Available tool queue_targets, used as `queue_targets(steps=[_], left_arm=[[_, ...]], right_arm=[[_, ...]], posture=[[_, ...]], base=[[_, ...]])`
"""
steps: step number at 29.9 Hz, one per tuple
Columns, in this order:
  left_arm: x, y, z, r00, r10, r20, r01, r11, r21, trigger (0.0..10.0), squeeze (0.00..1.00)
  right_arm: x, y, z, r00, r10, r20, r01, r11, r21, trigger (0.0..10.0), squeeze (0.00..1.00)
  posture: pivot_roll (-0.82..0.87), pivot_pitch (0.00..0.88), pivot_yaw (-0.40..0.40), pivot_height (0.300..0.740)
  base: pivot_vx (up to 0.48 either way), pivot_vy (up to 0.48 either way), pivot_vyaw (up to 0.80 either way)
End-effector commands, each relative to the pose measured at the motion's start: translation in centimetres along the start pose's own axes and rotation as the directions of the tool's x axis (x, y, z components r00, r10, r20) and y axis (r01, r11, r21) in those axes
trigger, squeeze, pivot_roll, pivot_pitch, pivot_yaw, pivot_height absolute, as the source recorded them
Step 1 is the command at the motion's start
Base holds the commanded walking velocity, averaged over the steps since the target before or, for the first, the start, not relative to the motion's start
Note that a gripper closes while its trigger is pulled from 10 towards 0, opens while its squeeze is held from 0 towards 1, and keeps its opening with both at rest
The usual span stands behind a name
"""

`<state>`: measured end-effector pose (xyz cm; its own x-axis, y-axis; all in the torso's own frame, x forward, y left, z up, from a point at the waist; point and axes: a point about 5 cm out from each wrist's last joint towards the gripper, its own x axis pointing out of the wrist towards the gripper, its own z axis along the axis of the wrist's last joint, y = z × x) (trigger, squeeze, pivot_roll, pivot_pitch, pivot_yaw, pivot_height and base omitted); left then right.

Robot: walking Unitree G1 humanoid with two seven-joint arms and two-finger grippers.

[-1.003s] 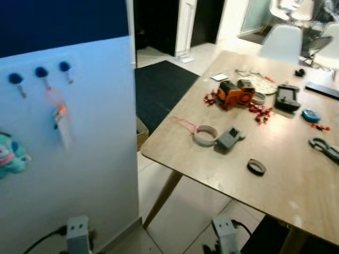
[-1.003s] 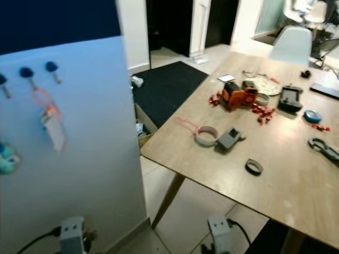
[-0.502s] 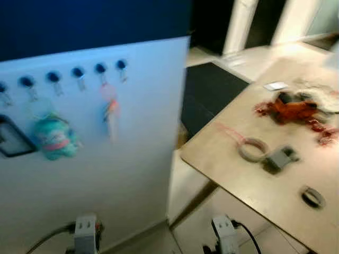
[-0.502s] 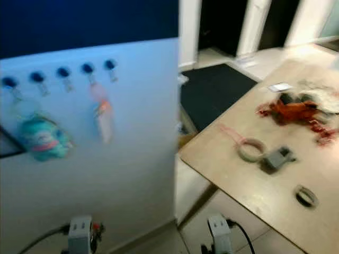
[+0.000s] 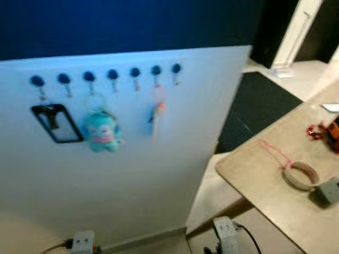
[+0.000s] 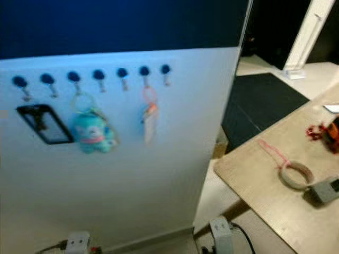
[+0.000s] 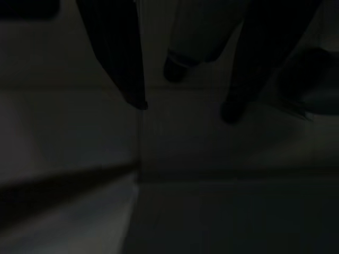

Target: Hang keys on a hook

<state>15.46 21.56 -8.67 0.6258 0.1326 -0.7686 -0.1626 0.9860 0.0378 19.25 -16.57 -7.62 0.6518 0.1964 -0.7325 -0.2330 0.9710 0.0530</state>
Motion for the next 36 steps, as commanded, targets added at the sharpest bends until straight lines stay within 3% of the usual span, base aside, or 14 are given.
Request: queue_targets(steps=[1,10,20,31,36], left_arm=[[-0.4,0.2,-1.4,0.999,-0.008,-0.053,0.007,1.000,-0.019,10.0,0.00],[-0.5,0.0,-2.0,0.995,-0.034,-0.091,0.034,0.999,-0.010,10.0,0.00],[-0.4,-0.2,-1.7,0.997,-0.040,-0.073,0.041,0.999,0.022,10.0,0.00],[0.0,-0.5,-0.7,0.998,-0.036,-0.049,0.037,0.999,0.022,10.0,0.00],[0.1,-0.4,-0.1,1.000,-0.022,-0.012,0.022,1.000,0.000,10.0,0.00]], right_arm=[[-0.1,-0.2,-0.4,1.000,-0.006,-0.019,0.006,1.000,0.001,10.0,0.00],[-0.2,-0.2,-0.5,1.000,-0.003,-0.021,0.003,1.000,-0.003,10.0,0.00],[-0.2,-0.3,-0.5,1.000,-0.005,-0.022,0.005,1.000,-0.004,10.0,0.00],[-0.2,-0.3,-0.5,1.000,-0.012,-0.018,0.012,1.000,0.018,10.0,0.00],[-0.3,-0.5,-0.7,0.999,-0.034,-0.014,0.035,0.997,0.069,10.0,0.00]], posture=[[0.07,0.050,-0.031,0.740],[0.07,0.044,-0.032,0.740],[0.07,0.045,-0.033,0.740],[0.06,0.056,-0.027,0.740],[0.06,0.059,-0.027,0.740]], base=[[0.000,0.000,0.57],[0.000,0.000,0.56],[0.000,0.000,0.52],[0.000,0.000,0.00],[0.000,0.000,0.00]])
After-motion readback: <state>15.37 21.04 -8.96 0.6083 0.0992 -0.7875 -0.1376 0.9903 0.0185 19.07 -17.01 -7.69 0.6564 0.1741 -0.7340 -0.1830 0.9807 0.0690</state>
